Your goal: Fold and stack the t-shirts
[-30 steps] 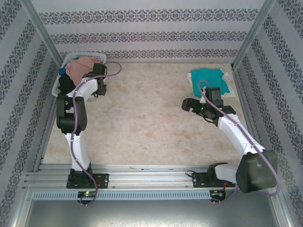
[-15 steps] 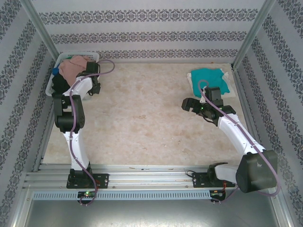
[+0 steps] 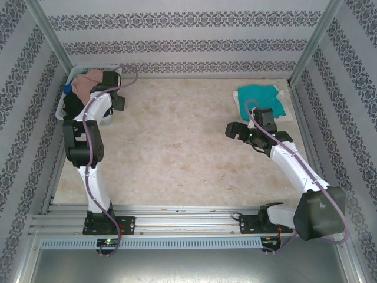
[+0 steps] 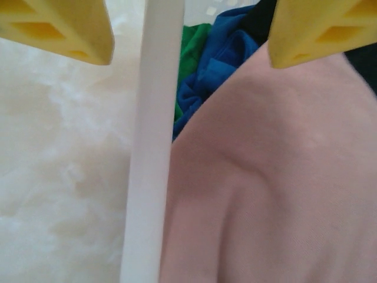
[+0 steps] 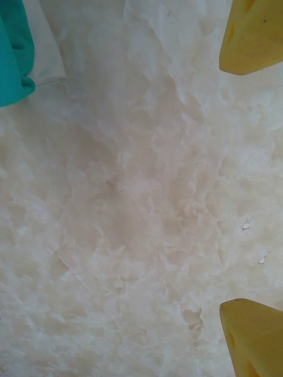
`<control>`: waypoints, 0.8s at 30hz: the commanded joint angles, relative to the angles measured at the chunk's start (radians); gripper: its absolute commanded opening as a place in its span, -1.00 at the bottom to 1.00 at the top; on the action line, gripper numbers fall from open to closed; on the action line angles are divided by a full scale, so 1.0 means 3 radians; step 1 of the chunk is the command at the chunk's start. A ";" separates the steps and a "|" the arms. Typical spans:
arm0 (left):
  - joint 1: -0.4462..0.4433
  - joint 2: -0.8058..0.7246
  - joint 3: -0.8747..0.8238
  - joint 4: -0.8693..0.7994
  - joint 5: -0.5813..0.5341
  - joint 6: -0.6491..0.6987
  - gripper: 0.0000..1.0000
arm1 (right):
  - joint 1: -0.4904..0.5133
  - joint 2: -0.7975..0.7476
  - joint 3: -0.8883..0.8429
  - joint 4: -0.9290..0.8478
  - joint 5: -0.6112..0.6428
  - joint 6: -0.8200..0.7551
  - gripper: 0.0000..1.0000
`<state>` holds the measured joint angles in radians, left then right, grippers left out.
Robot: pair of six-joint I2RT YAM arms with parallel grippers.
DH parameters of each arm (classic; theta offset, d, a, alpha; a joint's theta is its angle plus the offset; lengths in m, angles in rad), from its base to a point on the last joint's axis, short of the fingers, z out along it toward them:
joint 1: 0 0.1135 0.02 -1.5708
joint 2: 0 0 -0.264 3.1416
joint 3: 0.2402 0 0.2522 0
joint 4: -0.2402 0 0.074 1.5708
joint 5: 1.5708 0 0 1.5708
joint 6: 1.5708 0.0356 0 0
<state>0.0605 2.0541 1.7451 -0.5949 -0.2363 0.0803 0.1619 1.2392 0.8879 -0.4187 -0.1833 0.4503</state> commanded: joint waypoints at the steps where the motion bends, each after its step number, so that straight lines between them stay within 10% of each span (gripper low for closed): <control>1: 0.0003 -0.0371 0.0048 0.0020 -0.0004 -0.0307 0.68 | 0.0053 -0.0090 0.0094 -0.0048 0.0116 -0.0003 0.95; 15: 0.0382 0.0809 0.1360 -0.0421 0.0117 -0.1524 0.86 | 0.0252 -0.0119 0.0012 0.0096 0.0082 -0.0150 0.91; 21: 0.0484 0.1162 0.1683 -0.0504 0.0472 -0.1761 0.59 | 0.0253 -0.0226 -0.0123 0.0149 0.0088 -0.0238 0.90; 24: 0.0484 0.1238 0.1753 -0.0592 0.0604 -0.1795 0.05 | 0.0218 -0.0269 -0.0187 0.0188 0.0105 -0.0257 0.90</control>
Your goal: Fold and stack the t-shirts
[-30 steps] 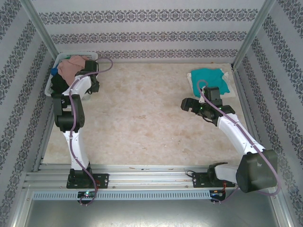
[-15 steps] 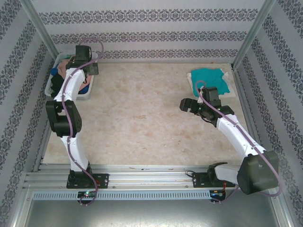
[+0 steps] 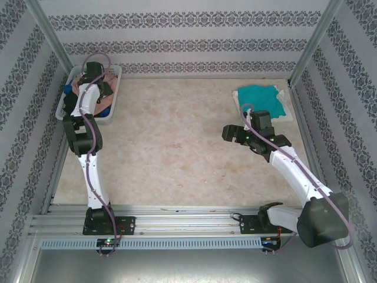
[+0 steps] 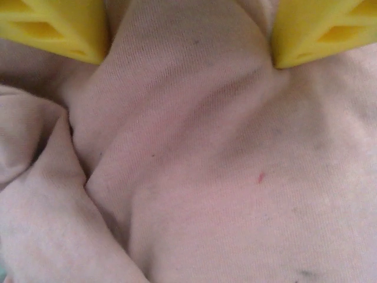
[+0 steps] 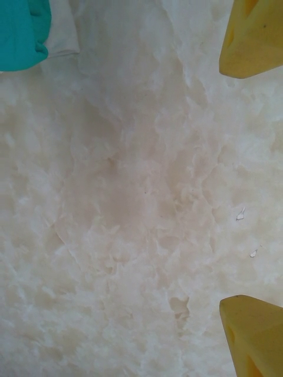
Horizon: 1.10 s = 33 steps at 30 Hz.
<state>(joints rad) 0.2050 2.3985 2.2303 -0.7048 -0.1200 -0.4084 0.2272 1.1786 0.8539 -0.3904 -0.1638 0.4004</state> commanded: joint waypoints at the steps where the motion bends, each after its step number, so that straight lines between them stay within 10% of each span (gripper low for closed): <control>1: 0.0002 0.0075 0.0134 -0.0249 0.0221 -0.0177 -0.09 | -0.0006 -0.0076 -0.0089 0.0102 0.0035 -0.0093 0.90; 9: -0.0016 -0.0688 -0.0220 -0.0080 0.0260 -0.0064 -1.00 | -0.0070 -0.0070 -0.0122 0.0160 -0.0021 -0.0143 0.90; 19: -0.0387 -0.2239 -0.1132 0.0957 0.0350 0.0587 -1.00 | -0.0077 -0.0052 -0.0119 0.0277 -0.0156 -0.0124 0.89; 25: -0.1184 -0.2892 -0.1516 0.1372 0.0605 0.0787 -1.00 | -0.0061 -0.0190 -0.0091 0.0393 -0.0363 -0.0020 0.82; 33: -0.1762 -0.3186 -0.2760 0.2166 0.1019 -0.0431 -0.85 | 0.0126 -0.0317 -0.0162 0.0633 -0.0365 0.0063 0.74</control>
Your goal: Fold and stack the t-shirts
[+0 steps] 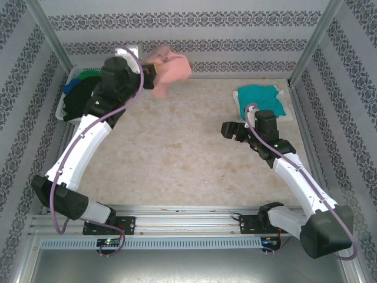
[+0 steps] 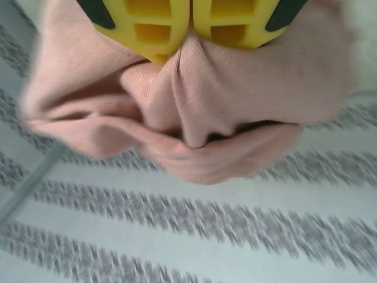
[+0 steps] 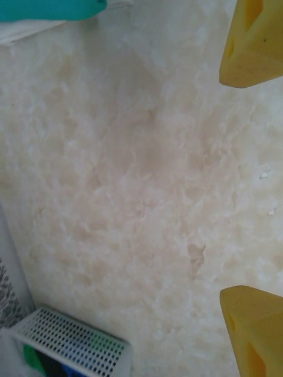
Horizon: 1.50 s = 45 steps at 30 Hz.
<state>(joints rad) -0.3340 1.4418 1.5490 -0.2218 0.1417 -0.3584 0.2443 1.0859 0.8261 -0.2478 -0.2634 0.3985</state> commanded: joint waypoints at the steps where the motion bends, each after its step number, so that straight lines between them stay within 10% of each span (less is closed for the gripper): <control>1: 0.0042 0.0038 -0.0706 0.0707 0.0152 -0.0713 -0.74 | 0.0095 0.0023 -0.0070 0.0161 -0.0004 0.0087 0.74; 4: 0.0125 0.0315 -0.1014 0.0534 -0.0045 -0.0893 0.17 | 0.0187 0.0208 -0.0056 0.0162 0.0091 0.0113 0.73; 12: 0.0301 0.0746 -0.1132 -0.0187 -0.0478 -0.0630 0.29 | 0.0474 0.0867 -0.0023 0.0176 0.0235 0.0249 0.59; 17: 0.0208 0.0865 -0.1263 0.0091 -0.0079 -0.0370 0.50 | 0.0642 0.1434 0.0285 0.0192 0.0363 0.0234 0.53; 24: 0.0188 0.1746 -0.0750 0.0131 0.0570 -0.0288 0.30 | 0.0602 0.2307 0.0954 0.0054 0.0691 0.0013 0.34; 29: 0.0169 0.1886 -0.0514 0.0309 0.1184 -0.0302 -0.57 | 0.0588 0.2699 0.1327 -0.0058 0.0628 -0.0027 -0.05; 32: 0.0183 0.1799 -0.0275 0.0274 0.1433 -0.0271 -1.00 | 0.0554 0.2667 0.1609 -0.0228 0.0624 -0.0126 -0.70; 38: 0.0339 0.0853 -0.0369 0.0537 0.1339 -0.0278 -1.00 | 0.0347 0.1864 0.2044 -0.0538 0.0887 -0.0357 -1.00; 44: 0.0508 -0.0489 -0.2216 0.1651 0.0665 -0.0385 -1.00 | 0.0366 0.0928 0.1188 -0.0047 0.0759 -0.0431 -1.00; 45: 0.0511 -0.0588 -0.2505 0.1711 0.0465 -0.0441 -0.73 | 0.0443 0.0828 0.0964 0.0106 0.0724 -0.0451 -1.00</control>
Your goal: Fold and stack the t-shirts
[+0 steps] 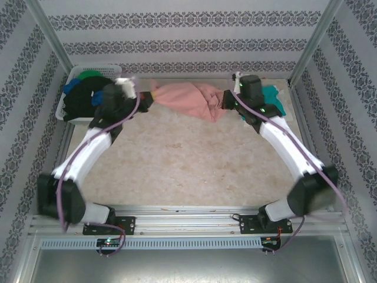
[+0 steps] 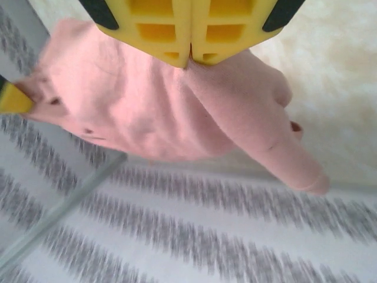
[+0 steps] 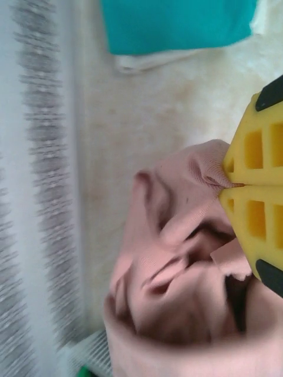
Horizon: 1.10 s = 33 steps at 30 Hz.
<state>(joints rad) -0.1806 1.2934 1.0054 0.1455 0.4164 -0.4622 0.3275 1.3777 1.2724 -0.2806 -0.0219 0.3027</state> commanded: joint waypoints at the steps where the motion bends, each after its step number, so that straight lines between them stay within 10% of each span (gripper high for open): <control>1: 0.0022 -0.0192 -0.0939 0.0458 -0.0672 -0.0153 -0.04 | 0.0300 -0.0228 -0.0844 0.0395 -0.0053 -0.0189 -1.00; 2: 0.0049 -0.0246 -0.1161 0.0401 -0.0846 -0.0197 0.52 | 0.0422 -0.0251 -0.1113 0.0503 0.0072 -0.0163 -0.81; 5: 0.0155 -0.0271 -0.1444 0.0109 -0.0945 -0.0302 0.60 | 0.0411 -0.0089 -0.1538 0.0283 0.0287 0.0354 -0.46; 7: 0.0159 -0.0223 -0.1374 -0.0223 -0.1027 -0.0315 0.76 | 0.0225 0.0011 -0.1685 0.0128 0.0153 0.0682 0.44; 8: 0.0158 -0.0187 -0.1307 -0.0384 -0.1050 -0.0300 0.82 | 0.0156 0.0024 -0.1737 0.0102 0.0052 0.0759 0.53; 18: -0.0294 0.0545 -0.0367 -0.0703 -0.0731 0.0047 0.89 | 0.0596 0.0236 -0.1165 0.0205 -0.0156 0.0574 0.49; 25: -0.0837 0.1450 0.0519 -0.0990 -0.0321 0.0467 0.55 | 0.0678 0.0532 -0.0939 0.0344 -0.0248 0.0836 0.20; 33: -0.0985 0.1610 0.0267 -0.0902 0.0194 0.0462 0.33 | 0.0660 0.0132 -0.1564 0.0552 -0.0004 0.1142 0.07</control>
<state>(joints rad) -0.4526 1.7992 1.1313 -0.0895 0.4057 -0.3542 0.5385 1.4765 0.8486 -0.1444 -0.0635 0.5938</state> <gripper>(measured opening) 0.665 0.536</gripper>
